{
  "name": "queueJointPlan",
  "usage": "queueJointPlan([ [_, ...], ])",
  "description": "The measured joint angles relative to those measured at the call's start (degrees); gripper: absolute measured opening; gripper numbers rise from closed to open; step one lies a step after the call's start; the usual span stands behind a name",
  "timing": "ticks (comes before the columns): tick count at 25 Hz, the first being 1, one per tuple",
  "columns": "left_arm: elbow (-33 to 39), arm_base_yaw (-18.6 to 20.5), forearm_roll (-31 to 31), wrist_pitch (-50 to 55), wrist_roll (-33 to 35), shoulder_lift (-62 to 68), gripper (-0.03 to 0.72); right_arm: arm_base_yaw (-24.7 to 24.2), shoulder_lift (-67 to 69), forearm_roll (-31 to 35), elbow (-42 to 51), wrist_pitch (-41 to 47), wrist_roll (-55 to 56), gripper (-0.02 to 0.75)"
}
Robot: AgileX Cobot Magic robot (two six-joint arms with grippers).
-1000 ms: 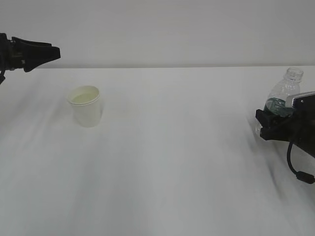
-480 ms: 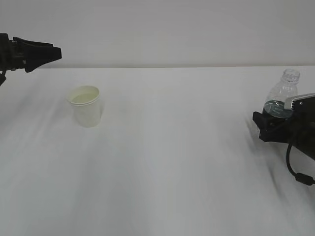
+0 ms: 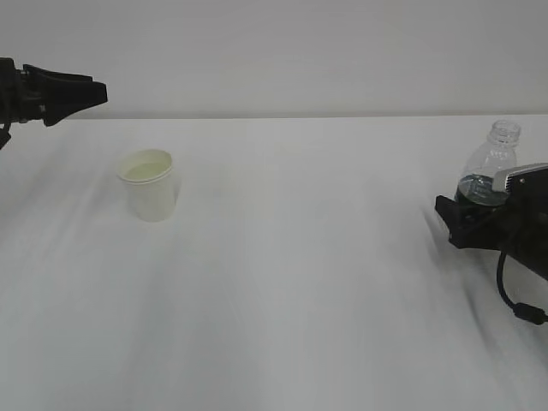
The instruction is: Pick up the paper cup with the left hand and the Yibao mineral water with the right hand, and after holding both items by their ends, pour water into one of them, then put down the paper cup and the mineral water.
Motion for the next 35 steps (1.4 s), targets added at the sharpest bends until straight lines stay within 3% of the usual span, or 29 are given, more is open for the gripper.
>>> queueJointPlan([
  [18, 0.0, 0.0, -0.11, 0.0, 0.0, 0.0, 0.436, 0.0, -8.85, 3.17, 9.11, -0.14, -3.48, 0.605],
  [29, 0.0, 0.0, -0.89, 0.0, 0.0, 0.0, 0.435, 0.0, -19.92, 3.42, 20.44, -0.14, -3.69, 0.605],
  [35, 0.0, 0.0, -4.15, 0.0, 0.0, 0.0, 0.436, 0.0, -25.58, 3.55, 23.19, -0.14, -2.09, 0.605],
])
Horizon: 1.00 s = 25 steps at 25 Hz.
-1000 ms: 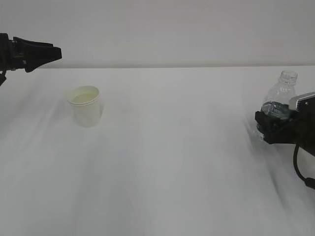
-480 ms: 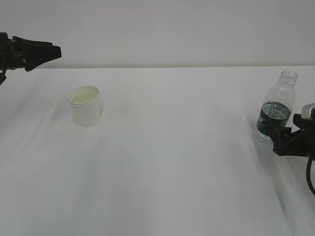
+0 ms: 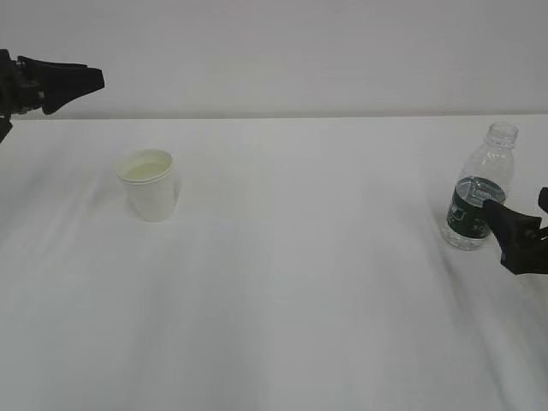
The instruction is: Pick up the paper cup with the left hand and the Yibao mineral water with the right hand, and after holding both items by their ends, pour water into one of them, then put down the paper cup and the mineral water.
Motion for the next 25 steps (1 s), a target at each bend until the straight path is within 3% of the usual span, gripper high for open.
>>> queueJointPlan([
  [4, 0.0, 0.0, -1.44, 0.0, -0.81, 0.0, 0.436, 0.0, -3.65, 0.22, 2.32, 0.0, 1.14, 0.605],
  [11, 0.0, 0.13, -9.25, 0.0, -4.28, -0.66, 0.43, 0.0, -7.76, 0.22, 3.07, 0.0, 3.28, 0.605],
  [16, 0.0, 2.84, -12.69, 0.0, -9.38, -4.17, 0.4, 0.0, -10.79, 0.22, 3.43, 0.0, 4.04, 0.605],
  [25, 7.27, 7.24, -30.88, 0.0, -14.33, -5.76, 0.397, 0.0, -14.68, 0.22, 3.63, 1.03, 4.38, 0.604],
])
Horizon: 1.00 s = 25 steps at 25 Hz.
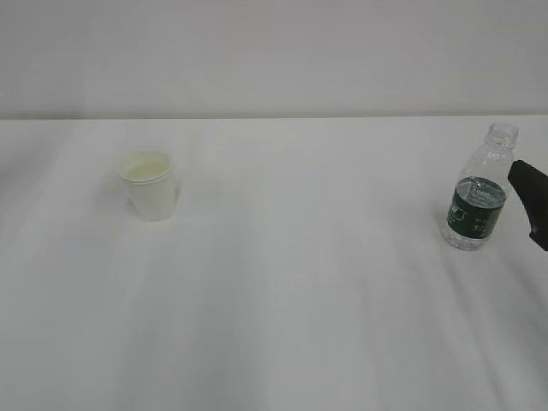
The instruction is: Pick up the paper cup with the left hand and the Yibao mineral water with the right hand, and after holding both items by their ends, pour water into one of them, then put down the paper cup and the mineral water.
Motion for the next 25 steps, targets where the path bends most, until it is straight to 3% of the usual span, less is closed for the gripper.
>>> queueJointPlan([
  [6, 12.16, 0.67, -3.83, 0.33, 15.13, -1.12, 0.394, 0.0, 0.0, 0.0, 0.0, 0.34, 0.0, 0.601],
  [14, 28.93, 0.56, -17.64, 0.61, 32.81, -2.37, 0.389, 0.0, 0.0, 0.0, 0.0, 0.34, 0.0, 0.595],
  [20, 34.93, -0.66, -18.42, 1.13, 41.96, -5.28, 0.331, 0.0, -0.04, 0.0, 0.0, 0.34, 1.82, 0.594],
  [25, 35.03, -0.66, -15.69, 1.13, 44.09, -8.64, 0.324, 0.0, -1.35, -0.1, 0.0, 1.86, 2.5, 0.594],
])
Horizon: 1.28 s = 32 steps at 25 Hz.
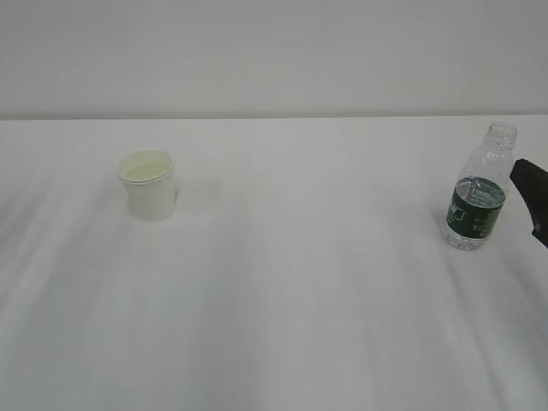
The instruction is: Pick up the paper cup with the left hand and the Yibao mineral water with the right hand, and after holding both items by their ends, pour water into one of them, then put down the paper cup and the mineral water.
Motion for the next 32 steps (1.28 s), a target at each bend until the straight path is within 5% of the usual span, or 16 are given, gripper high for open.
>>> queueJointPlan([
  [8, 0.02, -0.51, 3.5, 2.73, 2.43, -4.31, 0.253, 0.0, -3.93, -0.23, 0.0, 5.18, 0.08, 0.594],
  [17, 0.46, -9.34, 5.35, 16.51, 8.82, -8.67, 0.249, 0.0, -9.66, -0.91, 0.41, 11.63, 0.08, 0.593],
  [32, 0.56, -11.9, -3.3, 28.29, 9.55, -23.58, 0.232, 0.0, -26.36, -5.65, -7.18, 36.75, 2.69, 0.593],
])
